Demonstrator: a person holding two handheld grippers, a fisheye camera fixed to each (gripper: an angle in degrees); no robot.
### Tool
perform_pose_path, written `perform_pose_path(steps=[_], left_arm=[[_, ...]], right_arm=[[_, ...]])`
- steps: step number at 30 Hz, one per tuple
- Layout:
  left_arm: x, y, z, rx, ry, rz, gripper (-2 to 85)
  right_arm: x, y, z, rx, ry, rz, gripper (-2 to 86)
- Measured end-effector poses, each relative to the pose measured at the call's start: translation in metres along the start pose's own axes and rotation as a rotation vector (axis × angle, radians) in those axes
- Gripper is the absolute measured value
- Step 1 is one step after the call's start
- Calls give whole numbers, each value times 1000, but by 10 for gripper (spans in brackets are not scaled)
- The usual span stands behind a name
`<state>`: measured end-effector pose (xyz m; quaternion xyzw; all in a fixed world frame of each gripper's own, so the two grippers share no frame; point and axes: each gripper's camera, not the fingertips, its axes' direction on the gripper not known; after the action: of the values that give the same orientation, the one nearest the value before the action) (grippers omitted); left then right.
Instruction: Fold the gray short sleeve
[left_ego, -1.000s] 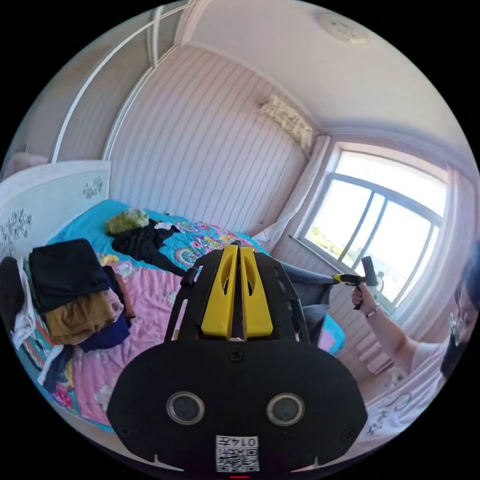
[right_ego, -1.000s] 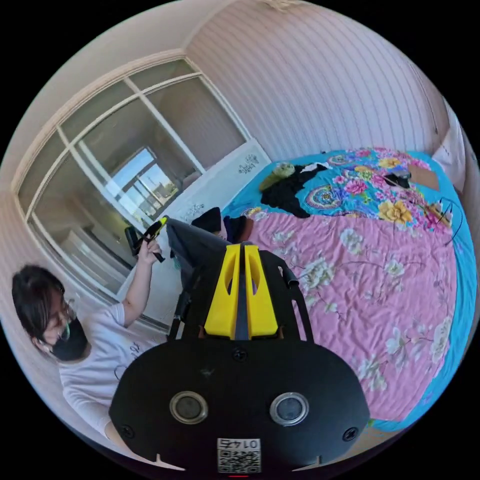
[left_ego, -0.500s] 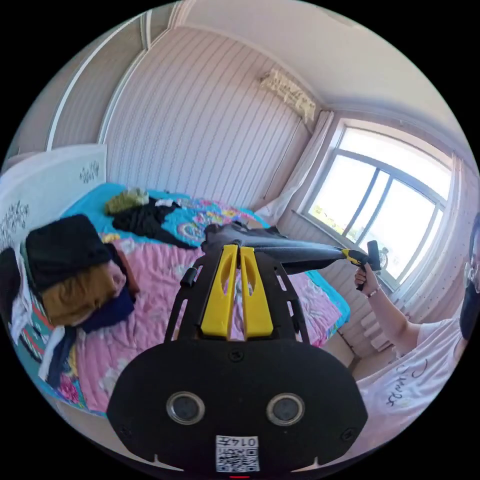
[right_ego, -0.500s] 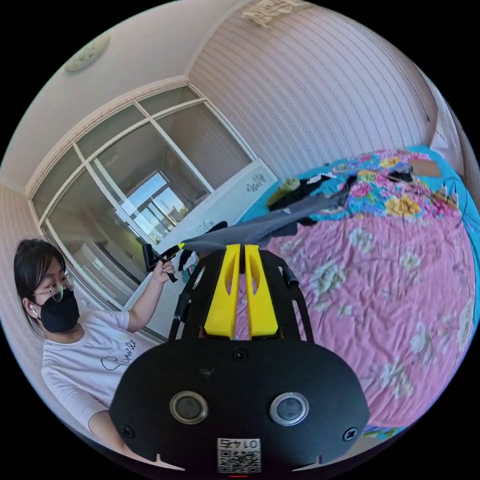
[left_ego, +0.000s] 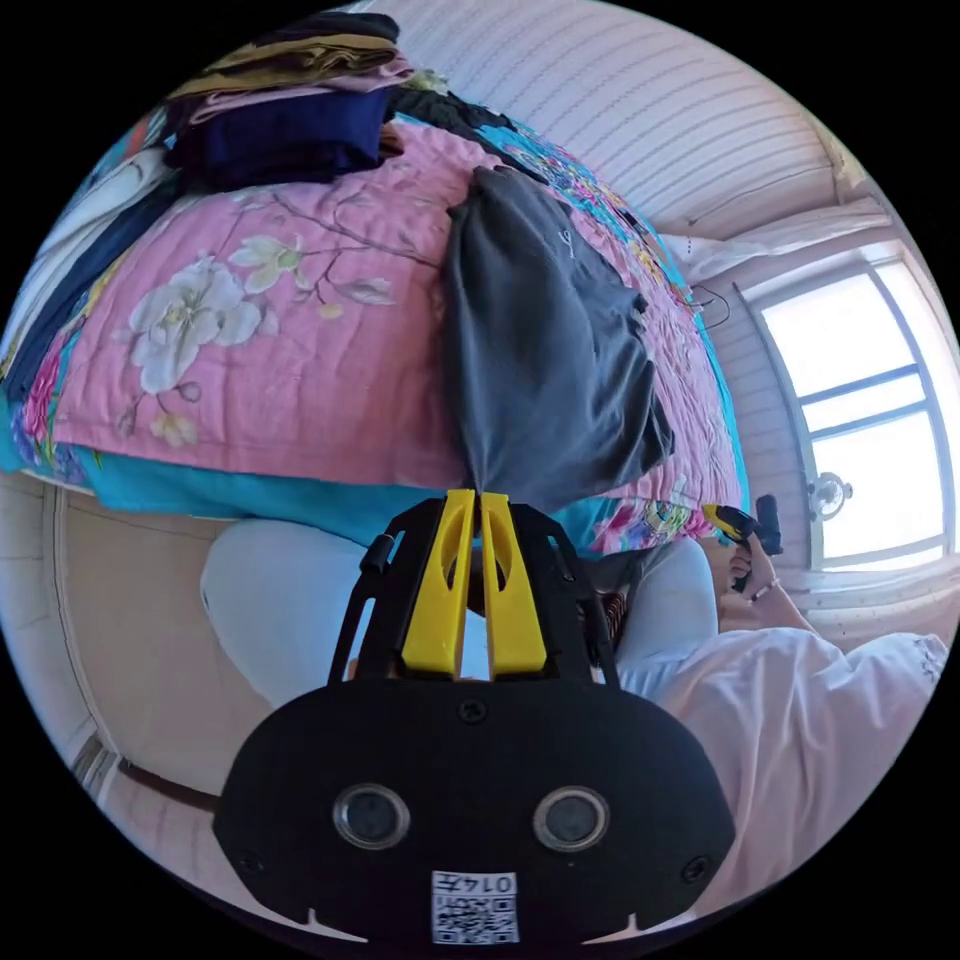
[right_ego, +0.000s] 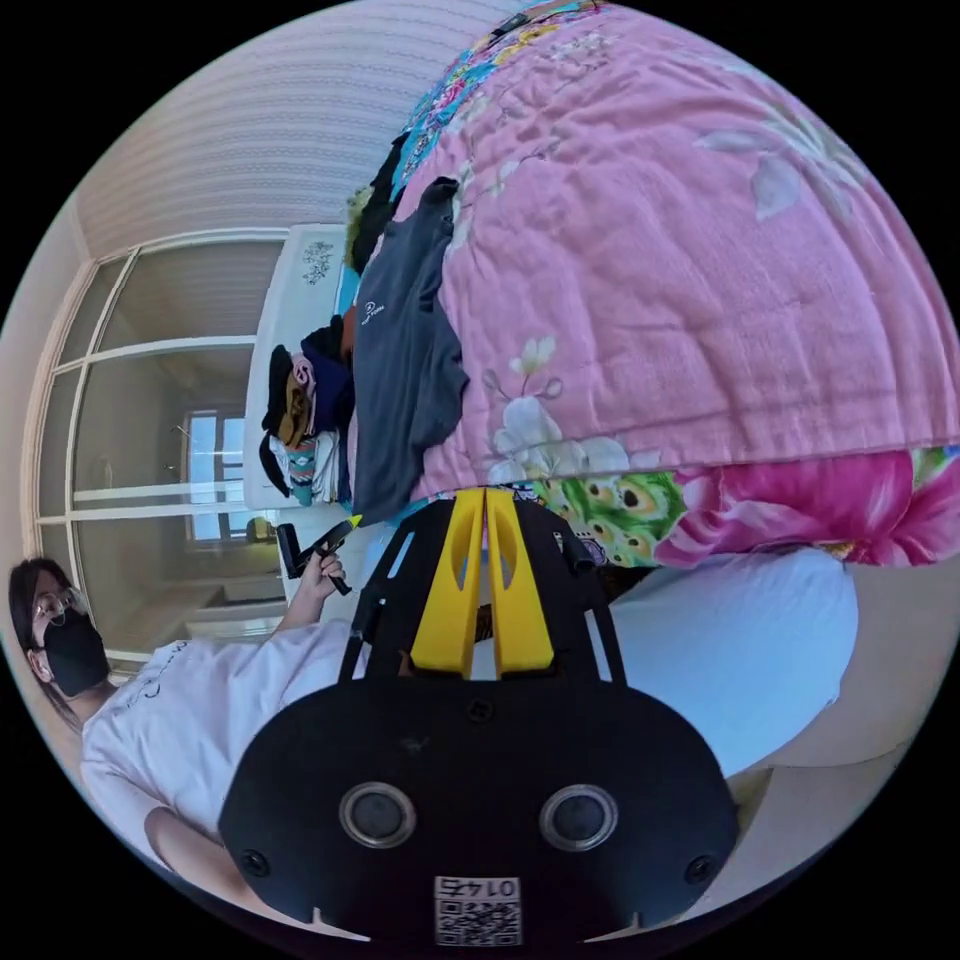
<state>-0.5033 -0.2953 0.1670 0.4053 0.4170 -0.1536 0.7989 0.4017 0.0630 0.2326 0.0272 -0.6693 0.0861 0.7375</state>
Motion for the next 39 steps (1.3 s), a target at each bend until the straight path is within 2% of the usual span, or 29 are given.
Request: perform_pose_path(steps=[7,10,13,18,25,28,32,39], left_arm=[[-13,-12,11,24,23,-11,-10],[-15,-12,13,31,27,-7,-10],[-17,-12,13,40,35,-11,-10],[-14,-11,6,71,40,21,-10],[32,-14,-16,203,108,168,-5],[48,-16,12,193,118,170,16],[48,-4,59,58,54,105,42],[100,20,85,-8,-71,212,56]], right_arm=[[-83,-63,81,-49,295,-359,81],[-93,-80,118,-103,435,-409,97],[-78,-98,146,-162,549,-332,59],[-58,-106,102,-27,347,-206,15],[-32,-72,-31,248,91,-145,4],[2,-76,-41,247,180,-60,3],[46,-84,-33,203,189,56,3],[51,-84,-32,158,244,45,4]])
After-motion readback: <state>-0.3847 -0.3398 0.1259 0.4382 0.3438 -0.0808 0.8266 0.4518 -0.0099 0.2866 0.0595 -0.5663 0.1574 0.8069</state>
